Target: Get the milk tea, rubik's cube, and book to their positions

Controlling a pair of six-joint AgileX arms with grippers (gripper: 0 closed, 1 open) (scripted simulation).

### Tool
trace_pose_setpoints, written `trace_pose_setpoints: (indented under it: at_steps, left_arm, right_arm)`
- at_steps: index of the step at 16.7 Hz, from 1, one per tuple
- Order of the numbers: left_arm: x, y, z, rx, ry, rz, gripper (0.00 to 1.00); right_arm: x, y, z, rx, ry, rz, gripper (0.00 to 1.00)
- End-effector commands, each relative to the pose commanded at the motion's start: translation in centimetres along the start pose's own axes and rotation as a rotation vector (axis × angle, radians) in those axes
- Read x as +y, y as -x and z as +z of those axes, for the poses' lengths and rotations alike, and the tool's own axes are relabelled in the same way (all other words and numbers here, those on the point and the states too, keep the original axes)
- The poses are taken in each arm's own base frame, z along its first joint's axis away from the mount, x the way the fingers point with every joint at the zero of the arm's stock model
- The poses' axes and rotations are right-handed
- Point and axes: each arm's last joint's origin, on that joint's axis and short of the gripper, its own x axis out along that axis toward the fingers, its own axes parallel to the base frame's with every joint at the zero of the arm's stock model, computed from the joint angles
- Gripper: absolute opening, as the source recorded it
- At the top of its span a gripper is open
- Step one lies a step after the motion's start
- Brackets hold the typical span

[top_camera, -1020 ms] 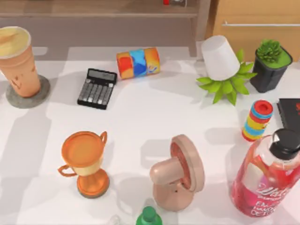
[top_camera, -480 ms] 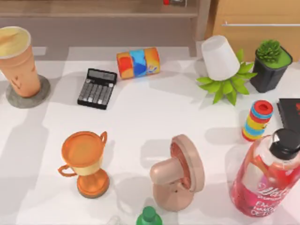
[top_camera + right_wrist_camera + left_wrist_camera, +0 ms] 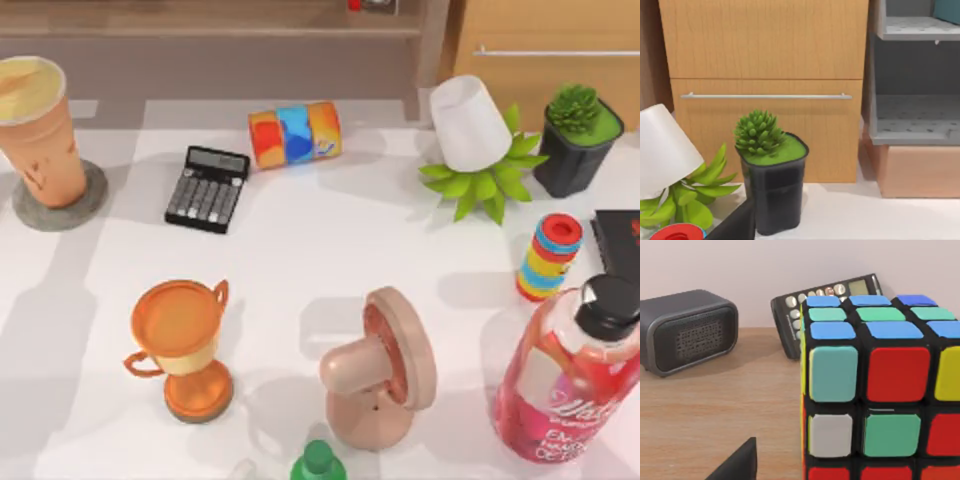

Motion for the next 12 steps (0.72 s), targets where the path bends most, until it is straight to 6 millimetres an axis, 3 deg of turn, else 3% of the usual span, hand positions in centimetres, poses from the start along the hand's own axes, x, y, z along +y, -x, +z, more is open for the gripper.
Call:
trace_pose_setpoints:
  at_steps: [3,6,9,12]
  left_arm:
    - [0.5,4.9,0.4,-0.006,0.000,-0.001,1.00]
    - [1.1,11.3,-0.6,-0.013,0.002,0.001,1.00]
    - [1.5,17.8,-3.6,-0.019,0.004,0.003,1.00]
    - [1.8,23.2,-8.5,-0.022,0.005,0.005,1.00]
  right_arm:
    - [0.0,0.0,0.0,0.000,0.000,0.000,1.00]
    - [0.0,0.0,0.0,0.000,0.000,0.000,1.00]
    - [0.0,0.0,0.0,0.000,0.000,0.000,1.00]
    - [0.0,0.0,0.0,0.000,0.000,0.000,1.00]
